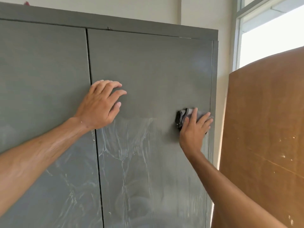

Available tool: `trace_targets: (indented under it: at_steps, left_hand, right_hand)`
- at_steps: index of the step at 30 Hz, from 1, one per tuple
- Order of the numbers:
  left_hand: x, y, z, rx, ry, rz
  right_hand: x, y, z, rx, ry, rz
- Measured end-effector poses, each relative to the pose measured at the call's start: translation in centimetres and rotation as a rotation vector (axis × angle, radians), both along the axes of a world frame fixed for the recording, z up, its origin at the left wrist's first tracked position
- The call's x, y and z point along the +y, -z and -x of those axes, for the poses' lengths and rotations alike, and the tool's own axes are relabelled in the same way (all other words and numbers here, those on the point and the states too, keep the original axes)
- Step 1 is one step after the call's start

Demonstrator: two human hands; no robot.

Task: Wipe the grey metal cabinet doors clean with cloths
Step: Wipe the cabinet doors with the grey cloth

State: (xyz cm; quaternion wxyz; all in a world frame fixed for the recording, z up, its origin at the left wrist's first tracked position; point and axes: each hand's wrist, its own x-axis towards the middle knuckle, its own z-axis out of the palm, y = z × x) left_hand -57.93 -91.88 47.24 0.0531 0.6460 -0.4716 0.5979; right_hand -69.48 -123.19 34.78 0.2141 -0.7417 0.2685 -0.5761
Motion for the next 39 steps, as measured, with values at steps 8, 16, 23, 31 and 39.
trace_targets:
  at_steps: [8, 16, 23, 31, 39]
  left_hand:
    - [1.5, 0.0, -2.8, -0.084, -0.056, -0.017]
    - [1.5, 0.2, -3.0, -0.126, -0.075, 0.007]
    - [1.3, 0.3, -2.8, -0.139, -0.056, 0.026]
    - [1.4, 0.3, -2.9, -0.129, -0.076, 0.010]
    - [2.0, 0.0, -1.9, -0.053, -0.017, -0.009]
  right_hand:
    - [2.1, 4.4, 1.8, 0.032, -0.184, 0.172]
    - [7.3, 0.2, -1.5, 0.027, -0.129, 0.416]
    - [6.4, -3.4, -1.8, -0.097, -0.074, 0.098]
    - [7.5, 4.3, -1.6, 0.049, -0.053, 0.675]
    - [13.5, 0.9, -4.7, 0.023, 0.003, 0.638]
